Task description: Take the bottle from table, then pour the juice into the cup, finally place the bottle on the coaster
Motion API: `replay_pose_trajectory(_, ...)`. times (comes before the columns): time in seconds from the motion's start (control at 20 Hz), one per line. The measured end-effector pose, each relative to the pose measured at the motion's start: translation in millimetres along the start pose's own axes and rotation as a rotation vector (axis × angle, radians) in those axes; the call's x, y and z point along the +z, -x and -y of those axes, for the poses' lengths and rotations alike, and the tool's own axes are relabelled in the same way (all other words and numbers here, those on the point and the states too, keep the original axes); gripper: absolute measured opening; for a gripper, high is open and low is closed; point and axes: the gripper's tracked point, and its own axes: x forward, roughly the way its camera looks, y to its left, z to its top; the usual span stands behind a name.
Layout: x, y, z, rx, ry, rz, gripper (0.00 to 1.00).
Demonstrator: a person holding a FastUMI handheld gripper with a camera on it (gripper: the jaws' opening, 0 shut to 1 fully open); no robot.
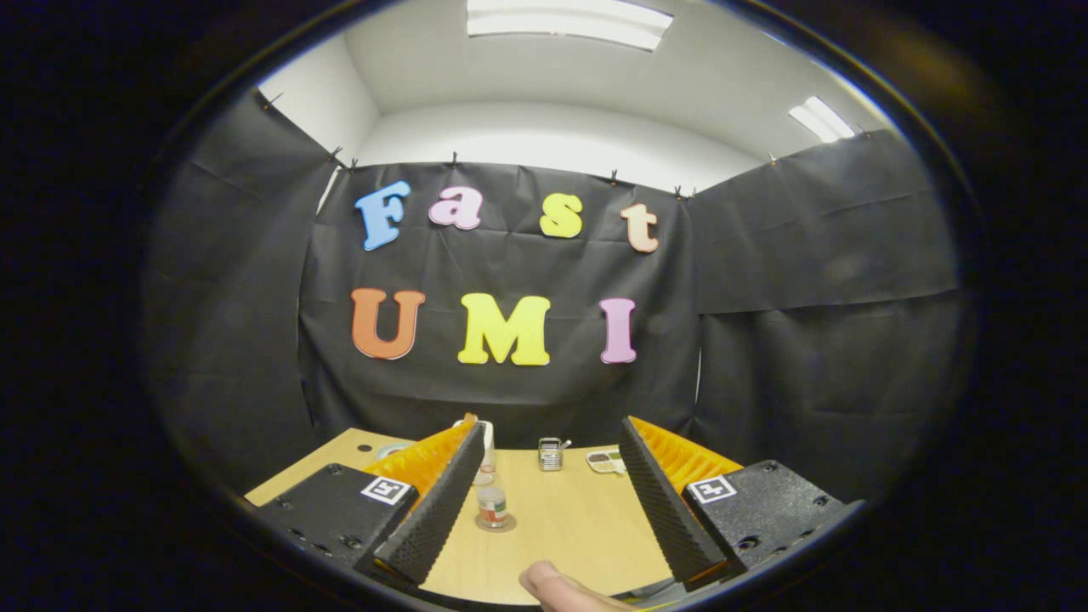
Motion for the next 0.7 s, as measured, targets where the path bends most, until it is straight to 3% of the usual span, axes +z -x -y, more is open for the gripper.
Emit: replay_pose_trajectory(0.7,-17.2,2.5,-5.8,0.022,-0.003,-0.011,1.00)
